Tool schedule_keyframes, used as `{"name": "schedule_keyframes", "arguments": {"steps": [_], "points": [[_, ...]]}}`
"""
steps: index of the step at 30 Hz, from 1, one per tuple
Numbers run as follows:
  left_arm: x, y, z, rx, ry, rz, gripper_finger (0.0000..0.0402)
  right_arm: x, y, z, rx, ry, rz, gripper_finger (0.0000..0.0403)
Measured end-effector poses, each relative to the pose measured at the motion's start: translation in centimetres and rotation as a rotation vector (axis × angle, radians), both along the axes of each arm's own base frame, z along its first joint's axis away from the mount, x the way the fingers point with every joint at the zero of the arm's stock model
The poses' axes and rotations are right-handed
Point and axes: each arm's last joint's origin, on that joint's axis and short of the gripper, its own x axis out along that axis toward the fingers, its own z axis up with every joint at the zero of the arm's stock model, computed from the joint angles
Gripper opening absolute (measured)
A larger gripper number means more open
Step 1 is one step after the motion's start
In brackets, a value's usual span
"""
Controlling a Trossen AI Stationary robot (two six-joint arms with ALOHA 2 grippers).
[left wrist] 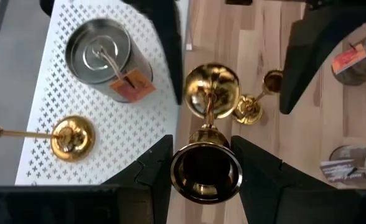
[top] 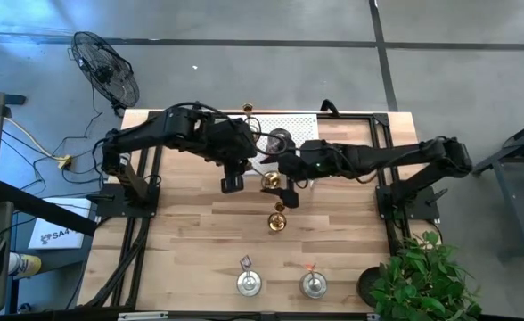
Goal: Pick & Place candle stick holders
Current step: Put the bottom gold candle holder on the shelf aligned with the other gold candle holder
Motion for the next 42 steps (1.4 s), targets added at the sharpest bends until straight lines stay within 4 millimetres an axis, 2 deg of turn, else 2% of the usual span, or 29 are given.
{"name": "schedule_keyframes", "arguments": {"steps": [7,14,19,24,28,32,33,42], "points": [[0.0,0.0,0.0,-0.01,0.001,-0.006,0.0135,1.2,-0.8,-1.0,0.033,-0.006,0.017,0.0381],[0.0,0.0,0.0,-0.017,0.002,-0.011,0.0135,1.5,-1.0,-1.0,0.036,-0.027,0.024,0.0334],[0.0,0.0,0.0,-0.018,0.001,-0.01,0.0135,1.5,-1.0,-1.0,0.032,-0.032,0.025,0.0283],[0.0,0.0,0.0,-0.023,0.001,-0.007,0.0135,1.5,-1.0,-1.0,0.02,-0.031,0.022,0.0211],[0.0,0.0,0.0,-0.028,0.001,-0.011,0.0135,1.5,-1.0,-1.0,-0.011,-0.028,0.031,0.013],[0.0,-0.1,0.0,-0.035,0.001,-0.014,0.0135,1.5,-1.0,-1.0,-0.051,-0.027,0.032,0.0028],[0.0,-0.1,0.0,-0.034,0.001,-0.011,0.0135,1.5,-1.1,-1.0,-0.06,-0.027,0.02,0.0017],[0.0,0.0,0.0,-0.041,0.0,0.008,0.0135,1.4,-1.2,-1.1,-0.079,-0.017,-0.014,0.0009]]}}
